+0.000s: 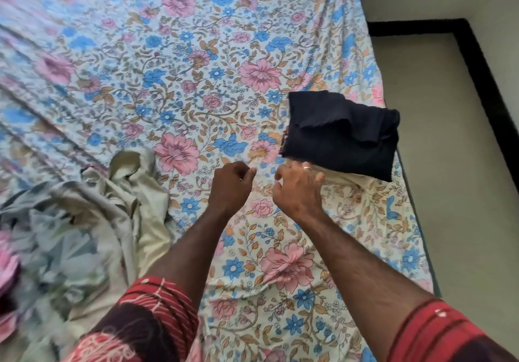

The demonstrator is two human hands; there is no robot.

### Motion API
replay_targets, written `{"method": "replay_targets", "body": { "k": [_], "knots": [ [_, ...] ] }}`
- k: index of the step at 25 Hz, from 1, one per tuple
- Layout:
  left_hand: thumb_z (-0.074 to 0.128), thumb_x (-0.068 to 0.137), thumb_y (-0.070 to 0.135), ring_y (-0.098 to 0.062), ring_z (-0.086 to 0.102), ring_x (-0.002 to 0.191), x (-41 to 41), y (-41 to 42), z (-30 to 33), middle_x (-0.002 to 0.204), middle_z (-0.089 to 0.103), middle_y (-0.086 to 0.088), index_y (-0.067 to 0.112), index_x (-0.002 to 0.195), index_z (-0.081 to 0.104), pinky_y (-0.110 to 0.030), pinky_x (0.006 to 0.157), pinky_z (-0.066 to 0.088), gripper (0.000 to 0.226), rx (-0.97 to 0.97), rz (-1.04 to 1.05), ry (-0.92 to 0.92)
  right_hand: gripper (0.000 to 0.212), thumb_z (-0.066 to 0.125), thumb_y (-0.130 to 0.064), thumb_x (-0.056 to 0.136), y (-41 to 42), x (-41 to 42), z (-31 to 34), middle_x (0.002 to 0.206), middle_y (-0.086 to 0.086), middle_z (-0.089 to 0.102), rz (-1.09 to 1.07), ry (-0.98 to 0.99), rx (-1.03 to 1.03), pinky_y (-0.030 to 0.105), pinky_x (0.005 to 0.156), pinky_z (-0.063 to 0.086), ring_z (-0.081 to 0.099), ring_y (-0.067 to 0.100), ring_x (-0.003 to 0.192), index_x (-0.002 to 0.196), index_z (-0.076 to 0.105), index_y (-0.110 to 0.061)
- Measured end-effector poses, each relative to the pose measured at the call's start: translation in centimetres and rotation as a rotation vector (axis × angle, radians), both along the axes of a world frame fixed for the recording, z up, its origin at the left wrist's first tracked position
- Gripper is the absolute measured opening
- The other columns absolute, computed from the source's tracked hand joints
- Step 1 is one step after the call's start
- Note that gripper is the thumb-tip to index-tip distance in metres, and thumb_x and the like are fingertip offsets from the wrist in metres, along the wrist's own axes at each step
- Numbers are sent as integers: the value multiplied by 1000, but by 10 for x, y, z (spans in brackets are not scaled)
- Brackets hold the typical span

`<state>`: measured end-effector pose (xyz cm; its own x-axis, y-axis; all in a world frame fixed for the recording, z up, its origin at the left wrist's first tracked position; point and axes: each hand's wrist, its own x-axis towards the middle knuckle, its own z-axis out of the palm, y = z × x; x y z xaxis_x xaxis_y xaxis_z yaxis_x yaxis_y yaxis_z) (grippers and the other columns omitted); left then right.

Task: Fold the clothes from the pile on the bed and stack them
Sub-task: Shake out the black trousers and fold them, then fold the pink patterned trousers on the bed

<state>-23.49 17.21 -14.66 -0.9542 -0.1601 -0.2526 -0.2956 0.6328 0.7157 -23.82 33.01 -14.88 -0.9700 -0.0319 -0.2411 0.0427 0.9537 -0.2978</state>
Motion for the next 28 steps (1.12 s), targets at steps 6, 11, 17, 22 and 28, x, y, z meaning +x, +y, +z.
{"method": "replay_targets", "body": {
  "k": [6,11,17,22,28],
  "knots": [
    [67,96,28,-23,69,65,97,-99,0,65,67,-5,8,75,68,-35,65,53,29,39,135,-79,18,61,-27,93,-96,54,5,112,-2,66,164,-131,3,52,102,33,55,26,117,109,69,-26],
    [70,94,24,-23,68,66,178,-173,-8,67,69,-6,9,75,71,-36,66,55,23,52,307,-128,15,58,-22,95,-169,96,8,108,-2,65,306,-217,-38,53,104,31,57,27,112,106,67,-25],
    [67,94,27,-28,70,69,244,-236,-15,68,68,-7,11,71,66,-50,70,60,28,121,498,-152,12,56,-23,94,-229,131,0,101,-3,68,405,-237,-24,52,101,32,62,27,103,99,66,-27],
    [70,95,23,-23,72,68,273,-272,-21,70,71,-2,15,75,70,-50,71,61,22,139,603,-195,9,64,-24,93,-259,150,-11,92,-8,65,434,-263,-44,55,106,31,62,20,90,101,68,-25],
    [69,93,19,-16,69,73,277,-297,-19,73,72,4,16,81,75,-41,73,60,14,108,605,-120,13,54,-22,94,-294,162,-25,90,-7,68,437,-257,-78,59,105,31,64,23,94,95,66,-26]
  ]
}}
